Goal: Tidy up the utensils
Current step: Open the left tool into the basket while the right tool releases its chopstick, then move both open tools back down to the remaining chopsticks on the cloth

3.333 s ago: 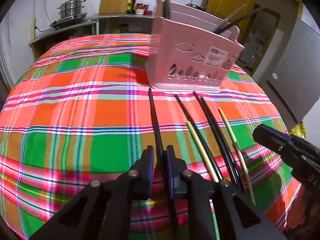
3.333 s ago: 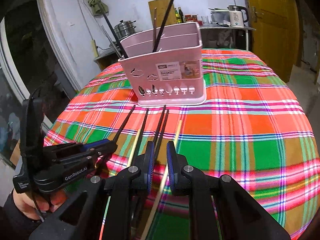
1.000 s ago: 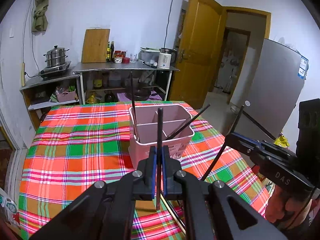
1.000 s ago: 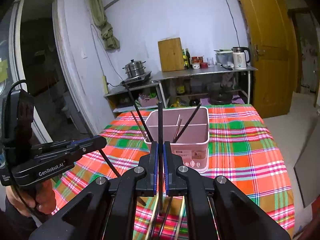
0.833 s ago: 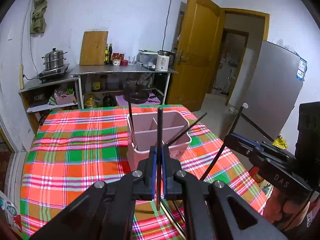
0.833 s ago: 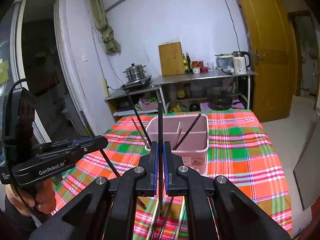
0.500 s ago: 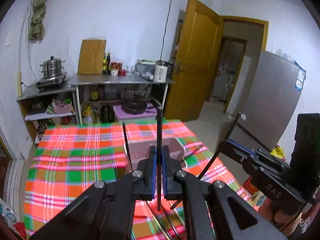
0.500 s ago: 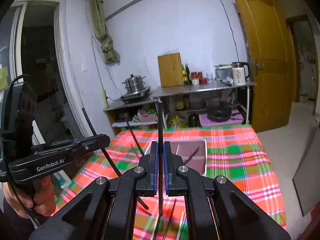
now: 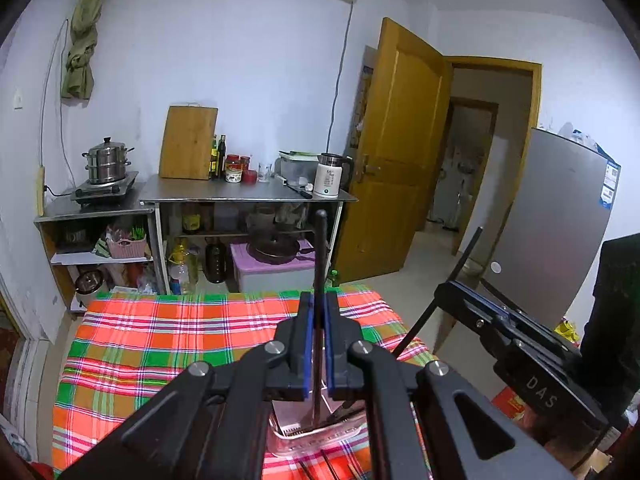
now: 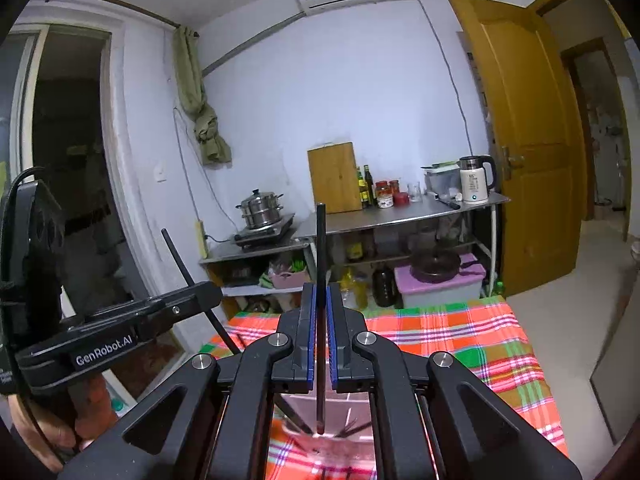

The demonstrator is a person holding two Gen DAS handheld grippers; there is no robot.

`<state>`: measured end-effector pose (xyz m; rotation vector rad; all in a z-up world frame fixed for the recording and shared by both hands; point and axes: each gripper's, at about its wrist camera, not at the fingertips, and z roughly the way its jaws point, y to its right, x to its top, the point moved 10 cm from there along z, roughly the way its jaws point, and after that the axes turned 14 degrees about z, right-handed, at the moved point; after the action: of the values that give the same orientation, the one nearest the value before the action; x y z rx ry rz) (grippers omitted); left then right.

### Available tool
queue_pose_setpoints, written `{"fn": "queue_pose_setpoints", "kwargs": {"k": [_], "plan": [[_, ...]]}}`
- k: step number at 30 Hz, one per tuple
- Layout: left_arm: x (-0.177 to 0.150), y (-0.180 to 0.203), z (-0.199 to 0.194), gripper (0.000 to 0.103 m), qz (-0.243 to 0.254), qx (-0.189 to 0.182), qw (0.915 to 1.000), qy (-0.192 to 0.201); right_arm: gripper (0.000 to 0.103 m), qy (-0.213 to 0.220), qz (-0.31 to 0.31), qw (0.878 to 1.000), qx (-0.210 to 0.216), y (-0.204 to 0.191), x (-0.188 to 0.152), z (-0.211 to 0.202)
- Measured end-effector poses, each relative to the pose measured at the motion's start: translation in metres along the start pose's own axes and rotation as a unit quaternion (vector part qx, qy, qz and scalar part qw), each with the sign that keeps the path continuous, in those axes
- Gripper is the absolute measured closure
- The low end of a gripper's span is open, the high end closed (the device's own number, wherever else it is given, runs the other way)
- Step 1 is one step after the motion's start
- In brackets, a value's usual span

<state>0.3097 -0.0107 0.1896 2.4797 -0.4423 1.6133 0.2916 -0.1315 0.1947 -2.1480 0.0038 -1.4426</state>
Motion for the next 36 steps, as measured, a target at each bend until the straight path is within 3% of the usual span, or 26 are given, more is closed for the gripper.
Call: {"fn": "queue_pose_setpoints", "kwargs": {"k": [15,17,19,22,30,36], "plan": [[-0.057,-0.008,0.047,0.097,-0.019,-0.007,0.9986,-0.048,0.098,-0.077,-0.006,0.997,-0.029,0.028,-0.064,0.048],[-0.061,-0.010,0.047,0.092,-0.022,-0.006,0.9985,-0.050,0.098,-0.091,-0.003,0.995,-0.030,0.032,-0.073,0.051],[-0.062,-0.011,0.045,0.077,-0.022,-0.001,0.9987,-0.046,0.098,-0.101,0.001,0.994,-0.029,0.035,-0.078,0.052],[-0.060,-0.010,0.034,0.072,-0.018,0.002,0.9993,-0.032,0.092,-0.099,-0.003,0.995,-0.026,0.034,-0.078,0.047],[-0.056,-0.009,0.000,0.069,-0.023,0.007,0.9997,-0.007,0.091,-0.071,0.004,0.997,-0.011,0.032,-0.067,0.009],[-0.074,0.000,-0.024,0.069,-0.019,0.008,0.9998,-0.007,0.091,-0.060,0.002,0.998,-0.002,0.029,-0.071,-0.025]]}}
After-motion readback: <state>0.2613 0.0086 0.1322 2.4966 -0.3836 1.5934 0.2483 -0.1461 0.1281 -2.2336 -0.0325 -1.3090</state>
